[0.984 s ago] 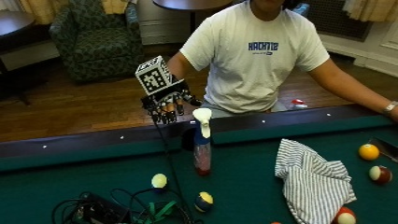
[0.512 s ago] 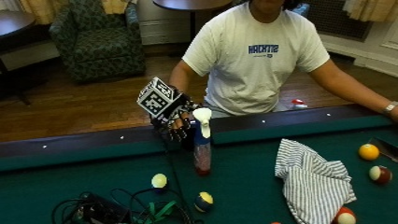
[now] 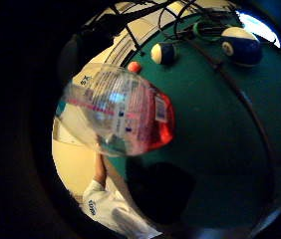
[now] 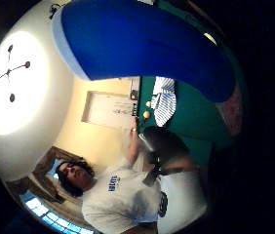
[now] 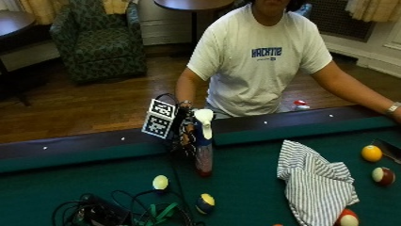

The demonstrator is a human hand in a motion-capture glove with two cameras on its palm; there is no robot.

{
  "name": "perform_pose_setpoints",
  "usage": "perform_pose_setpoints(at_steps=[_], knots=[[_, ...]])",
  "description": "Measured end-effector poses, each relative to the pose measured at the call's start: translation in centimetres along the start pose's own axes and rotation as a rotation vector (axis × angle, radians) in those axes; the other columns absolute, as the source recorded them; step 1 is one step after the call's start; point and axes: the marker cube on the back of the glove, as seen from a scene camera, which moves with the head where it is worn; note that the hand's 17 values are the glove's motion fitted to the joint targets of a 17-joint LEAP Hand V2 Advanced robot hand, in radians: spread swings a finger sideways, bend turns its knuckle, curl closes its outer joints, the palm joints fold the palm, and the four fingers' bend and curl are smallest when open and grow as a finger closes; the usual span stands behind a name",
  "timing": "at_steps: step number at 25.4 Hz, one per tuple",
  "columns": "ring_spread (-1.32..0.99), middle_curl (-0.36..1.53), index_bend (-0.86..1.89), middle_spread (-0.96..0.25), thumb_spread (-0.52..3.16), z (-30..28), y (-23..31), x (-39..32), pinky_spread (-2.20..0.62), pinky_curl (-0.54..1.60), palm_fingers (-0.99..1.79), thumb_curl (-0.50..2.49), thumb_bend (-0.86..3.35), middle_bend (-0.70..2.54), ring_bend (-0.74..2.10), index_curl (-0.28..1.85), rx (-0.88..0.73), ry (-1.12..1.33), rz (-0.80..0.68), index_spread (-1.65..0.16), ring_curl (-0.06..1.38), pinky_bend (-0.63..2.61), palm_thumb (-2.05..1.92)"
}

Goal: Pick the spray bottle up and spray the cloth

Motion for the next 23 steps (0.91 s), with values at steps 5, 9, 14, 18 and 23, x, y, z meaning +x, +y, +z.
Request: perform_pose_setpoints(at_steps=[5, 9, 14, 18, 23], knots=[[-0.07, 0.33, 0.12, -0.07, 0.97, 0.8, -1.8, 0.3, 0.22, 0.34, 0.40, 0.32, -0.01, 0.20, 0.40, 0.21, 0.020, -0.076, 0.001, -0.39, 0.31, 0.36, 0.61], [-0.07, 0.33, 0.11, -0.08, 0.94, 1.7, -3.1, 0.4, 0.22, 0.34, 0.40, 0.33, -0.02, 0.20, 0.41, 0.21, 0.022, -0.102, -0.010, -0.39, 0.31, 0.36, 0.62], [-0.08, 0.34, 0.10, -0.08, 0.90, 2.5, -4.4, 0.4, 0.21, 0.34, 0.41, 0.33, -0.04, 0.21, 0.44, 0.20, 0.025, -0.113, -0.033, -0.39, 0.32, 0.35, 0.61], [-0.10, 0.34, 0.10, -0.09, 0.88, 2.9, -5.5, 0.4, 0.19, 0.34, 0.43, 0.33, -0.04, 0.22, 0.47, 0.19, 0.030, -0.115, -0.039, -0.39, 0.32, 0.34, 0.60], [-0.11, 0.34, 0.11, -0.11, 0.87, 4.0, -7.0, 0.3, 0.17, 0.34, 0.44, 0.33, -0.04, 0.21, 0.49, 0.19, 0.021, -0.143, -0.043, -0.39, 0.33, 0.33, 0.59]])
